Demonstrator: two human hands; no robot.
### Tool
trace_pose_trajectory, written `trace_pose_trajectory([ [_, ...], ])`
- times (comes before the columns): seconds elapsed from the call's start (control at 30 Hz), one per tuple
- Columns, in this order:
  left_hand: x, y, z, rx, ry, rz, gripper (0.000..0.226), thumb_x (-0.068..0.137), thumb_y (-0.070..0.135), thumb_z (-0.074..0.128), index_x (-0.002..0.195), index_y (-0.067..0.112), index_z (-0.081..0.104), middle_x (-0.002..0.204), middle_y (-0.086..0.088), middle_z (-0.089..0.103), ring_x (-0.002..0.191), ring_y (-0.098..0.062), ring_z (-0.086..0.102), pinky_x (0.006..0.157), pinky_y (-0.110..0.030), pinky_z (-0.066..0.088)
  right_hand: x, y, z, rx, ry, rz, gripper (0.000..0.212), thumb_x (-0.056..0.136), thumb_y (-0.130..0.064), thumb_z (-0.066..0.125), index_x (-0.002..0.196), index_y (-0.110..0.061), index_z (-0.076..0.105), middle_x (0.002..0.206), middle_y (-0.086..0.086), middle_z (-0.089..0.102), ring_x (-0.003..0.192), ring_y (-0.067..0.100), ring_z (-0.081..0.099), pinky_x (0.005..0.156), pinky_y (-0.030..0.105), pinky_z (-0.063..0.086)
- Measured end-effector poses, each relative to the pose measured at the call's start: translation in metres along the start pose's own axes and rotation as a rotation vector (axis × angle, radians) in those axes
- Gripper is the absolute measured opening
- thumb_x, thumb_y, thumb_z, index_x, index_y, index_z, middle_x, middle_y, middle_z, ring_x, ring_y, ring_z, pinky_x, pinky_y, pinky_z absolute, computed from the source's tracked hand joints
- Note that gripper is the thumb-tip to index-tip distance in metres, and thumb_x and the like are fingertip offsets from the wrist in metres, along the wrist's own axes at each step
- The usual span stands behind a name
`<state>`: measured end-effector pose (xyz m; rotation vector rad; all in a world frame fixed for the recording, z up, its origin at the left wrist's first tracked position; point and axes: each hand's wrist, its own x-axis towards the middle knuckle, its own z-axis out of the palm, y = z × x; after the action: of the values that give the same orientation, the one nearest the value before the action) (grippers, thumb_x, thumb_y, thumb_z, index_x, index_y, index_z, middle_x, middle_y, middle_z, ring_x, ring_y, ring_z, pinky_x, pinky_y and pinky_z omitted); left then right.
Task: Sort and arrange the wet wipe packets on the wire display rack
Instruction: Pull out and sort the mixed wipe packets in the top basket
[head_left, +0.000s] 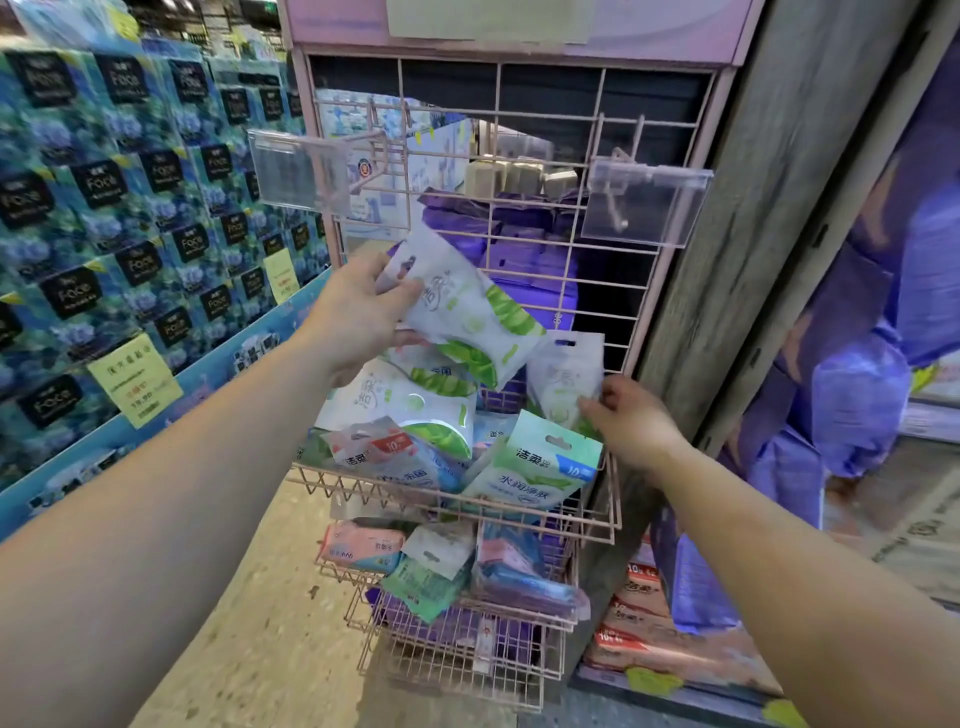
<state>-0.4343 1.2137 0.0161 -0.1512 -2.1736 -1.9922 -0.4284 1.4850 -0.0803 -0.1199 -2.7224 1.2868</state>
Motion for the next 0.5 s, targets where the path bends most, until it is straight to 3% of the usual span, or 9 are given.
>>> trace_pose_trajectory([
  [0.07,0.005,0.004,0.015,0.059,-0.051,0.016,0.007,0.094,0.014,0.056,0.09,0.017,0.051,0.094,-0.008,0.064,0.079,-0.021,0.067,0.063,-0.032,0.061,-0.007,0.01,-0.009,0.007,0.012,0.009,0.028,0.091,-0.028,0.06,0.116,-0.016,0.061,0.107,0.003,0.068,0.081,0.014,0.061,0.059,0.019,0.044],
  [0.13,0.014,0.004,0.036,0.2,-0.109,0.071,0.012,0.092,0.018,0.059,0.084,0.018,0.05,0.093,-0.013,0.064,0.082,-0.028,0.067,0.068,-0.04,0.061,-0.009,0.019,-0.013,-0.111,0.026,-0.012,0.031,0.09,-0.03,0.062,0.117,-0.016,0.063,0.104,0.001,0.066,0.083,0.015,0.059,0.064,0.021,0.042],
  [0.17,0.019,0.002,0.047,0.273,-0.157,0.113,0.014,0.091,0.019,0.059,0.082,0.016,0.049,0.087,-0.012,0.062,0.079,-0.029,0.065,0.069,-0.038,0.06,-0.009,0.023,-0.013,-0.142,0.034,-0.016,0.032,0.089,-0.03,0.063,0.117,-0.016,0.064,0.103,0.001,0.065,0.086,0.017,0.06,0.068,0.022,0.04],
  [0.23,0.022,-0.002,0.072,0.459,-0.258,0.206,0.014,0.092,0.017,0.059,0.084,0.013,0.049,0.074,-0.002,0.052,0.07,-0.022,0.055,0.058,-0.019,0.052,-0.009,0.027,-0.013,-0.127,0.06,-0.012,0.031,0.089,-0.025,0.063,0.117,-0.013,0.065,0.102,0.003,0.067,0.087,0.019,0.061,0.068,0.021,0.039],
  [0.3,0.024,-0.009,0.091,0.646,-0.326,0.277,0.012,0.089,0.019,0.063,0.085,0.014,0.052,0.069,0.005,0.048,0.07,-0.019,0.049,0.053,-0.012,0.038,-0.009,0.03,-0.013,-0.026,0.085,0.025,0.034,0.089,-0.01,0.059,0.122,-0.008,0.062,0.1,0.005,0.068,0.087,0.019,0.062,0.06,0.015,0.041],
  [0.4,0.025,-0.02,0.107,0.719,-0.393,0.265,0.009,0.084,0.018,0.068,0.081,0.015,0.06,0.07,0.007,0.055,0.072,-0.015,0.052,0.052,-0.005,0.036,-0.013,0.025,-0.017,0.314,0.022,0.082,0.041,0.086,0.007,0.049,0.123,-0.007,0.059,0.097,0.002,0.067,0.079,0.011,0.061,0.056,0.002,0.042],
  [0.5,0.024,-0.026,0.112,0.78,-0.464,0.201,0.006,0.085,0.017,0.068,0.086,0.013,0.064,0.082,0.001,0.062,0.078,-0.015,0.055,0.06,-0.013,0.042,-0.017,0.012,-0.019,0.395,-0.045,0.077,0.039,0.085,-0.011,0.066,0.122,-0.017,0.055,0.099,-0.002,0.067,0.086,0.01,0.064,0.062,0.01,0.048],
])
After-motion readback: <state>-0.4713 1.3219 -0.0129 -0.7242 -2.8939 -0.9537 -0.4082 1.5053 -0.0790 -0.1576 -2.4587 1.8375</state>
